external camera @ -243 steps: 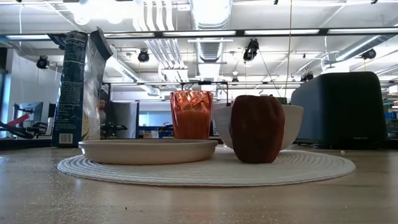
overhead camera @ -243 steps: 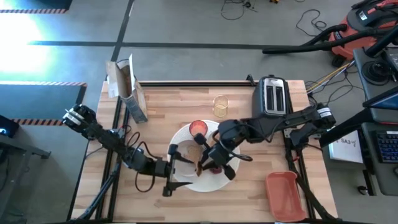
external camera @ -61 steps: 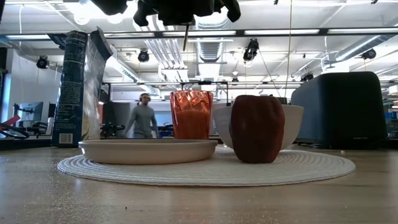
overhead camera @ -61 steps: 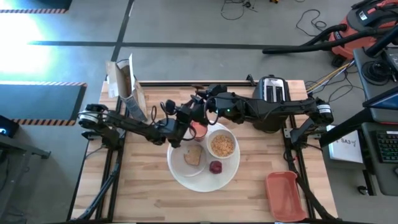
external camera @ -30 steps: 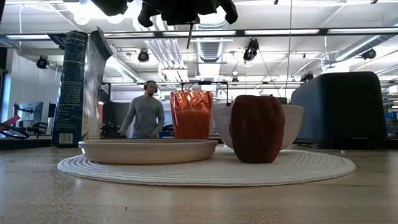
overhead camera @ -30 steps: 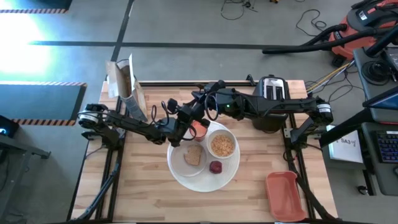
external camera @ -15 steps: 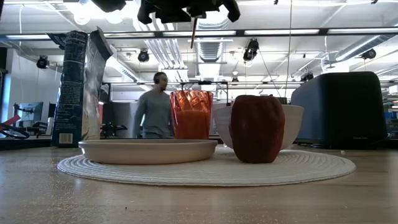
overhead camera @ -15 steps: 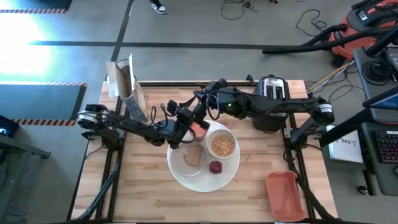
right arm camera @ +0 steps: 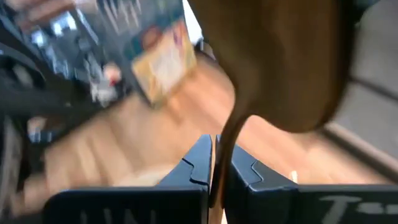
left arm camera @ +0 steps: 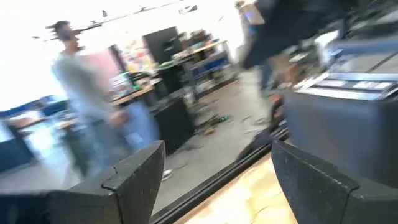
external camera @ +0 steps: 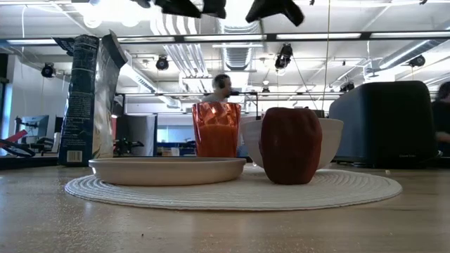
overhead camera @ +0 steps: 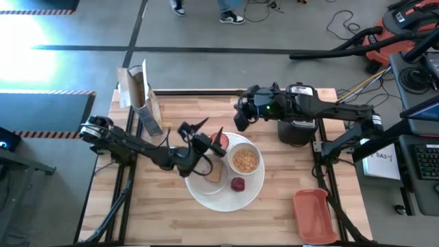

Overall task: Arrange a breakfast setting
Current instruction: Put the gold spoon on the white placemat to the right side of the white bowl

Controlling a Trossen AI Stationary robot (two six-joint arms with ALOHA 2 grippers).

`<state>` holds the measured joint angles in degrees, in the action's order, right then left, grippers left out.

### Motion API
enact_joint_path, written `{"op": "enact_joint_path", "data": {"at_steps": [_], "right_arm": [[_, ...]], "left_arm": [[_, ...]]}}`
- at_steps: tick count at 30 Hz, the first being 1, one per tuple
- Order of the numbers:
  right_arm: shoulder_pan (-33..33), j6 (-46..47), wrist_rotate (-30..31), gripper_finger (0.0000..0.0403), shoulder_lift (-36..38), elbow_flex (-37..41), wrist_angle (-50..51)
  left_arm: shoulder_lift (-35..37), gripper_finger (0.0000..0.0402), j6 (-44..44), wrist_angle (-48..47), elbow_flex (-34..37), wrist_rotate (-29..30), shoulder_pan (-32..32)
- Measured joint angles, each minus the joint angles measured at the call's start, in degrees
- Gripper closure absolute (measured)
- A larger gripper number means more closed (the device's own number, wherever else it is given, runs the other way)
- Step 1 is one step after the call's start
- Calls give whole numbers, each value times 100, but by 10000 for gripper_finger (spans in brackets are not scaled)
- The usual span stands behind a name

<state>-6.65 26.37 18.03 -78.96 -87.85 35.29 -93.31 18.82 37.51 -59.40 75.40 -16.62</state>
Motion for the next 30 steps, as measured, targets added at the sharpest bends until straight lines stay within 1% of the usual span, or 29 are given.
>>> {"op": "enact_joint_path", "data": {"at_steps": [3, 8, 13, 15, 22, 27, 30], "right_arm": [[55, 410, -164, 395, 103, 0, 729], [307, 1213, -161, 395, 166, 1, 2133], [815, 2355, -183, 395, 162, 100, 3333], [1067, 2779, -206, 395, 167, 151, 3500], [1800, 3860, -201, 395, 382, 511, 3514], [2169, 4592, -176, 395, 551, 1090, 3504], [2345, 5032, -202, 395, 700, 1559, 3332]], "left_arm": [[138, 123, 0, -504, 32, 709, -245], [440, 122, -122, -949, 322, 1406, -573], [994, 122, -317, -985, 790, 1430, -799], [1273, 122, -408, -982, 976, 1462, -865], [2206, 122, -829, -964, 1666, 1464, -1073], [2662, 122, -1226, -965, 2134, 1460, -1290], [2849, 122, -1460, -962, 2348, 1456, -1401]]}}
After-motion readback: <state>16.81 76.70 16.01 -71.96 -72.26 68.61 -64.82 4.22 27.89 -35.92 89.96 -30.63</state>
